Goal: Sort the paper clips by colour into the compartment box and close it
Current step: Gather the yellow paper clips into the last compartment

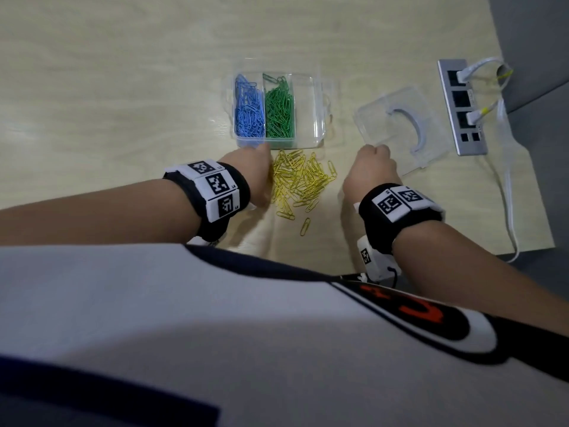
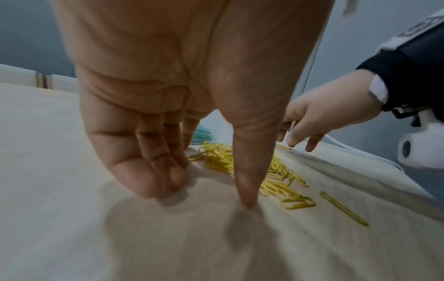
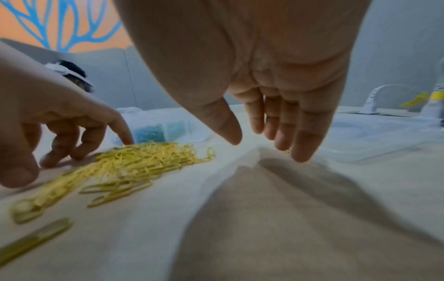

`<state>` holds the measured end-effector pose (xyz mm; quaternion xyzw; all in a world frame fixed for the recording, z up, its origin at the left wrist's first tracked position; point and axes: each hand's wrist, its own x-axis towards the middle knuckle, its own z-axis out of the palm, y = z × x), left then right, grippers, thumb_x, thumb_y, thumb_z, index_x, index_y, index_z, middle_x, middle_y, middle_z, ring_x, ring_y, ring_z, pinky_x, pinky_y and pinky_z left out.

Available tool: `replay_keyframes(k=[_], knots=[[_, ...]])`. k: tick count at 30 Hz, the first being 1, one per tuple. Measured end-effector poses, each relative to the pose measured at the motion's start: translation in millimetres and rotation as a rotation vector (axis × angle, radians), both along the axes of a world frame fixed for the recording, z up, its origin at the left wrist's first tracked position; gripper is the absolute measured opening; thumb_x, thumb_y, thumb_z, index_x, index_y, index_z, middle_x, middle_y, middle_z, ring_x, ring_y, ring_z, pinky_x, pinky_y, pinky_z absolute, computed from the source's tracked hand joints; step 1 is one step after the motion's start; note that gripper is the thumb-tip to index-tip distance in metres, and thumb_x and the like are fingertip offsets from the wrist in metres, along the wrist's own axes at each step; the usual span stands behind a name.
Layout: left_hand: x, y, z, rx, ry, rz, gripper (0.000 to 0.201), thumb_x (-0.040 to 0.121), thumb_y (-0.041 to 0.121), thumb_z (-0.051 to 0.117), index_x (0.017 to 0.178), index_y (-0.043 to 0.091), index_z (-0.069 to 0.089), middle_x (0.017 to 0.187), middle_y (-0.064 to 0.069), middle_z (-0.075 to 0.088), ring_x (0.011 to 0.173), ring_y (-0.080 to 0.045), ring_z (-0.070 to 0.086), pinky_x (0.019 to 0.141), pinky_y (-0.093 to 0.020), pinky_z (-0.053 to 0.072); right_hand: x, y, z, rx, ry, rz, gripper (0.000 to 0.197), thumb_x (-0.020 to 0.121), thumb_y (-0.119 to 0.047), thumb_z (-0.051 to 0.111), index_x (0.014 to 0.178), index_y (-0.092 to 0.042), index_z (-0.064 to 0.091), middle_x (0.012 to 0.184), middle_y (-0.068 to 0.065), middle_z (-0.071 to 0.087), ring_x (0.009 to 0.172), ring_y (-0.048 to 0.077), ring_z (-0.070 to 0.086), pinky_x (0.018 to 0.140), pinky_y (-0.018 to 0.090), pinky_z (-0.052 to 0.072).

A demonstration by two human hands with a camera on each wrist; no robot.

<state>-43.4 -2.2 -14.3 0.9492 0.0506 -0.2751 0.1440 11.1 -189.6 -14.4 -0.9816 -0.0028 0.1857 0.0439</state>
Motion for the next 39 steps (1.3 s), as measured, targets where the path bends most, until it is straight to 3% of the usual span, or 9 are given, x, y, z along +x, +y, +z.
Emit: replay_keyframes(k=[4,6,9,12,15,19,23,28,39], knots=[[1,-4,-2,-0.006,0.0,-0.055,0.079,0.063,0.031,0.085,0.127,0.012,0.043,0.114,-0.009,0.052,0.097,-0.025,0.054,0.08,-0.033,0.049,-5,5,-4,-0.008,0.075,0.163,0.036,0.087,-0.001,0.043,0.122,-0.003,0.047,0.129,0.014,0.04,0.116,0.031,0.043,0.084,0.035,0.039],[3,-9,0,-0.013,-0.03,-0.097,0.069,0.069,0.035,0.08,0.125,0.014,0.046,0.115,-0.009,0.052,0.098,-0.024,0.054,0.081,-0.033,0.048,-10,13,-4,0.085,0.072,0.247,0.04,0.092,-0.021,0.052,0.129,-0.005,0.047,0.13,0.012,0.041,0.119,0.029,0.042,0.091,0.036,0.039],[8,-11,10,-0.042,-0.15,-0.085,0.044,0.08,0.034,0.065,0.119,0.016,0.053,0.11,-0.008,0.056,0.091,-0.022,0.055,0.074,-0.032,0.045,-19,23,-6,0.079,0.099,0.373,0.084,0.076,-0.059,0.067,0.139,-0.014,0.037,0.135,0.009,0.038,0.122,0.028,0.038,0.1,0.039,0.038],[14,-6,19,-0.1,-0.34,0.037,0.023,0.086,0.03,0.056,0.106,0.018,0.057,0.102,-0.005,0.052,0.09,-0.022,0.051,0.072,-0.03,0.039,-23,27,-11,0.086,0.058,0.406,0.077,0.075,-0.051,0.072,0.138,-0.021,0.039,0.138,0.007,0.035,0.122,0.028,0.036,0.097,0.04,0.041],[20,10,17,-0.018,-0.493,0.265,0.029,0.084,0.031,0.054,0.112,0.021,0.053,0.117,-0.008,0.046,0.108,-0.028,0.044,0.084,-0.04,0.04,-20,25,-13,0.145,0.022,0.405,0.053,0.085,-0.036,0.067,0.131,-0.018,0.048,0.13,0.008,0.041,0.117,0.028,0.042,0.095,0.04,0.043],[25,30,4,0.064,-0.366,0.444,0.063,0.084,0.042,0.057,0.139,0.022,0.032,0.148,-0.011,0.025,0.13,-0.034,0.031,0.097,-0.05,0.037,-15,20,-17,0.192,-0.034,0.436,0.029,0.092,-0.018,0.057,0.12,-0.012,0.057,0.118,0.011,0.048,0.104,0.03,0.052,0.086,0.039,0.049],[27,38,-8,-0.045,-0.286,0.436,0.073,0.088,0.044,0.056,0.146,0.014,0.022,0.148,-0.013,0.026,0.13,-0.034,0.038,0.102,-0.051,0.038,-8,18,-18,0.19,-0.074,0.418,0.022,0.09,-0.007,0.055,0.109,-0.011,0.064,0.106,0.011,0.053,0.091,0.03,0.057,0.077,0.033,0.049],[29,38,-6,-0.073,-0.27,0.437,0.068,0.09,0.041,0.056,0.143,0.012,0.024,0.14,-0.015,0.035,0.121,-0.037,0.046,0.098,-0.049,0.041,4,13,-12,0.172,-0.059,0.331,0.018,0.093,-0.015,0.055,0.106,-0.015,0.068,0.105,0.008,0.061,0.095,0.025,0.059,0.075,0.026,0.043],[28,41,-6,-0.053,-0.238,0.432,0.069,0.09,0.041,0.057,0.143,0.012,0.024,0.138,-0.016,0.037,0.121,-0.038,0.046,0.097,-0.049,0.042,41,36,30,0.437,-0.17,0.068,0.012,0.088,-0.023,0.065,0.096,-0.017,0.072,0.092,0.001,0.071,0.086,0.018,0.068,0.085,0.033,0.054]])
